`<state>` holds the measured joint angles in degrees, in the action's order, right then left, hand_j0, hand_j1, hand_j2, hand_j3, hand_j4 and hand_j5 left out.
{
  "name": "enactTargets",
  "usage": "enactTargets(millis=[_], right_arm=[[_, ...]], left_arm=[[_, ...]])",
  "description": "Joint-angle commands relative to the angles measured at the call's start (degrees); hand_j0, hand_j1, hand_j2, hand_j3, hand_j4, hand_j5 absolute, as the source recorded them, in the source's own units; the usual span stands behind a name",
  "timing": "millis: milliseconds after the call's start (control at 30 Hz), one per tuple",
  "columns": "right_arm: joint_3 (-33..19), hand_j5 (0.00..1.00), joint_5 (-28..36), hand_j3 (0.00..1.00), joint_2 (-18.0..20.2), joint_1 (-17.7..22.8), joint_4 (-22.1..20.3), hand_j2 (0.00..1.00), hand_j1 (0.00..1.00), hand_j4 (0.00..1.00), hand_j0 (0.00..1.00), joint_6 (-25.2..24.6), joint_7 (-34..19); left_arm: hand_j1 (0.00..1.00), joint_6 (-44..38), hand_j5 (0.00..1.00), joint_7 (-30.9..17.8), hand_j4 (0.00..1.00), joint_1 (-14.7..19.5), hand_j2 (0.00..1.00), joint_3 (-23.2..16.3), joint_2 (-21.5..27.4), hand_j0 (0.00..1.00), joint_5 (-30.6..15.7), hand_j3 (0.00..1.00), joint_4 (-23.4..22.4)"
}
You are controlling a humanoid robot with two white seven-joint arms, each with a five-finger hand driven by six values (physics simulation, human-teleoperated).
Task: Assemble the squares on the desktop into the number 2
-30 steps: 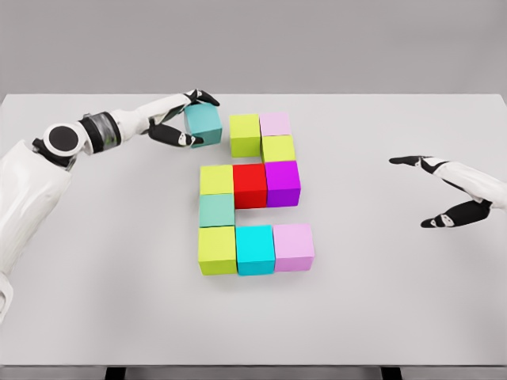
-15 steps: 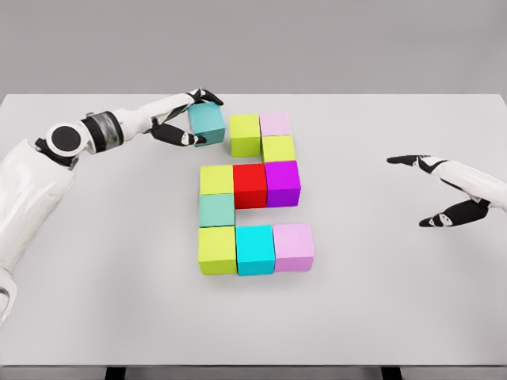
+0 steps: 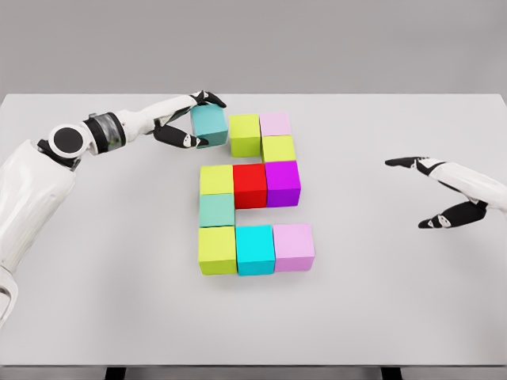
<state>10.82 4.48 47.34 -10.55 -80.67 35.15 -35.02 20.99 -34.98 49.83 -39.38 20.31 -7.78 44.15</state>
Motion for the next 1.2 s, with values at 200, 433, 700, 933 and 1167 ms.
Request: enactTargets(millis=[200,433,700,933,1167], right_arm=[[-0.01,1.00,0.00,1.00,-0.14,0.00,0.07,1.00,1.00,1.00,1.00,-0.15,0.02],[-0.01,1.00,0.00,1.00,-0.14,0.00,0.07,1.00,1.00,1.00,1.00,-0.15,0.02],[-0.01,1.00,-0.09,1.00,-0.14,0.00,-0.11,1.00,1.00,1.00,1.00,-0.15,0.02],[-0.01,1.00,-0.09,1.00,-0.05,0.00,-0.11,1.00,1.00,1.00,1.00,-0.15,0.02],[-0.01,1.00,-0.09,1.00,-0.14,0.00,-0.11,1.00,1.00,1.00,1.00,-0.15,0.02]], left_arm=[[0.53,0.01,0.53,-0.02,0.53,-0.26,0.53,0.09,0.08,0.53,-0.66,0.53,0.06],[0.65,1.24,0.65,-0.02,0.65,-0.62,0.65,0.18,0.16,0.65,-0.57,0.65,0.15],[0.79,1.86,0.79,-0.02,0.79,-0.70,0.79,0.27,0.16,0.79,-0.66,0.79,0.15],[0.88,1.86,0.88,-0.02,0.88,-0.70,0.88,0.36,0.25,0.88,-0.66,0.88,0.06],[0.90,1.86,0.90,-0.02,0.90,-0.70,0.90,0.44,0.16,0.90,-0.57,0.90,0.06]])
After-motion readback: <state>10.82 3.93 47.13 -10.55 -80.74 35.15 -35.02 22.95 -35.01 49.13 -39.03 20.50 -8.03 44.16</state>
